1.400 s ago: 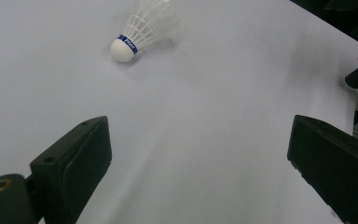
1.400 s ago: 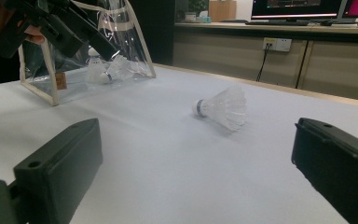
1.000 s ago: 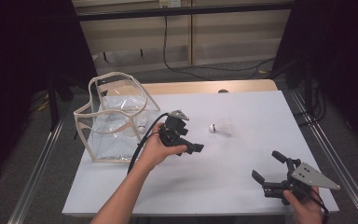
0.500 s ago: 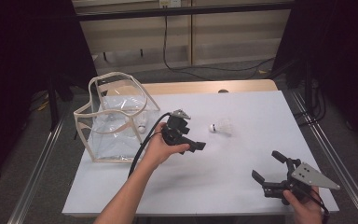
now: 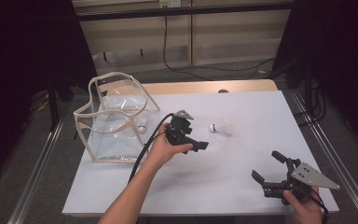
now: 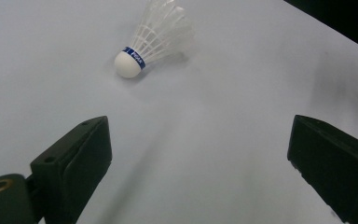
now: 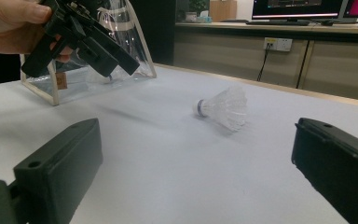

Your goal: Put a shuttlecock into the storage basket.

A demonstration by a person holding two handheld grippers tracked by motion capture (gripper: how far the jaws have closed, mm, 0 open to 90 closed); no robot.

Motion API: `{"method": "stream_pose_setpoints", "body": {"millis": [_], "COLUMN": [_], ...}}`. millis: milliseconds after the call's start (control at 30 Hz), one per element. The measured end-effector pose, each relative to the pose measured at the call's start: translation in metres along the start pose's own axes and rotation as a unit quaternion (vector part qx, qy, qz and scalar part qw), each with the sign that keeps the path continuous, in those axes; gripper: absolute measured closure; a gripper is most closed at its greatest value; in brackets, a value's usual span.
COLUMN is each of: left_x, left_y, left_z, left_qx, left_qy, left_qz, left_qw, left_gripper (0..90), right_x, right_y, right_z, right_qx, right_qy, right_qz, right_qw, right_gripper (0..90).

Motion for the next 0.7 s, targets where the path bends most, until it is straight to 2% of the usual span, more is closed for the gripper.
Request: {"method": "stream_pose_setpoints", "body": {"millis": [67, 367, 700], "left_x": [-0.001, -0.008, -0.014], "left_y": [-0.001, -0.006, -0.01], "left_z": [0.0, -0.002, -0.002], "left_qx": [-0.002, 0.008, 0.006], "left_qy": [-0.005, 0.0, 0.007], "left_qz": [0.004, 0.005, 0.008], "left_qw": [1.0, 1.0, 0.9999], "left_gripper": [6.5, 6.4, 6.5], "right_x": [0.0, 0.0, 0.0], "right_y": [0.0, 0.0, 0.0], "right_z": [0.0, 0.0, 0.0], "right_qx": [0.0, 0.001, 0.001], "right_qy": [0.0, 0.0, 0.0], "right_qz": [0.0, 0.0, 0.0], "right_qw": [1.0, 1.0, 1.0], "right_gripper": [1.4, 1.4, 1.4]}}
Point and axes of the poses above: each handheld gripper's, and its own axes: x roughly backward along the jaws, z roughly out of its top, y roughly to its right, the point moved 4 cm from there along -x, roughly forward along the jaws, and after that the axes turned 1 degree about -z, right-handed, at the moved point
